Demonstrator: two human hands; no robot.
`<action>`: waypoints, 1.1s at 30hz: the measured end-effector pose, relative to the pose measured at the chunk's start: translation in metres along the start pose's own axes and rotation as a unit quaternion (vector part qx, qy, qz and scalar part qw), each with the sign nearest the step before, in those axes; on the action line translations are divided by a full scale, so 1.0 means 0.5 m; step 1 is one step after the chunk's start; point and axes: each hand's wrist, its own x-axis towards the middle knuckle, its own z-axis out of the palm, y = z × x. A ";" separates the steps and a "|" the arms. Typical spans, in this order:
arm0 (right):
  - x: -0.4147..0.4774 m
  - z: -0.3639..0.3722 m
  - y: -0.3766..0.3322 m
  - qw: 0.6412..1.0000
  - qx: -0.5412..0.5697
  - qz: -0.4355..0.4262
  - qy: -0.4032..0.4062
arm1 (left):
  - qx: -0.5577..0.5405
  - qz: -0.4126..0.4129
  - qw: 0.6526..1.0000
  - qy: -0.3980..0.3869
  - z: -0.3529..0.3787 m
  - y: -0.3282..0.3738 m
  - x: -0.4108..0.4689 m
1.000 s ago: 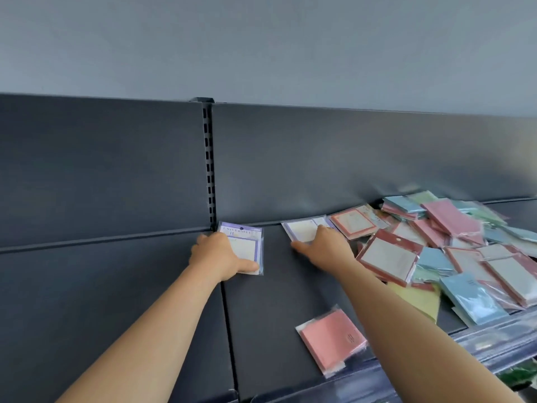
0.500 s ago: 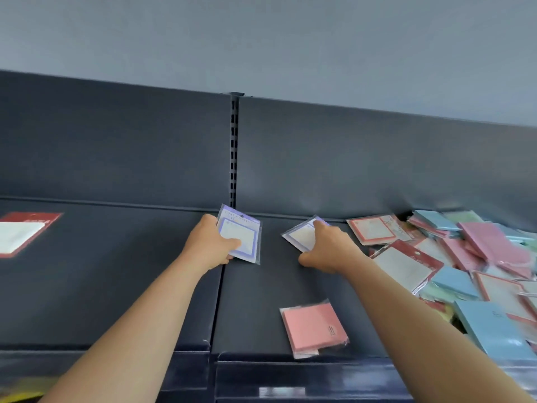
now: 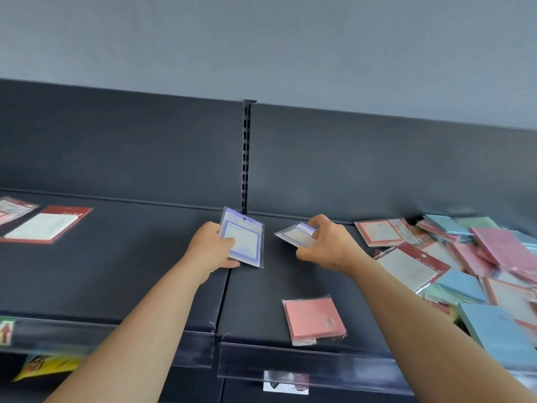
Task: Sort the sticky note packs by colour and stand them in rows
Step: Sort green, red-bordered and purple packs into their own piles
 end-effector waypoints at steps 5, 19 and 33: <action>-0.015 0.023 -0.011 0.998 0.000 -0.054 -0.034 | -0.009 -0.013 0.999 -0.041 0.043 0.012 0.001; -0.008 0.050 -0.069 0.984 0.155 -0.086 0.006 | -0.110 0.055 0.992 -0.043 -0.009 0.016 0.006; 0.060 0.210 -0.382 0.952 0.305 -0.004 -0.004 | -0.052 0.045 0.996 0.057 -0.389 -0.061 0.055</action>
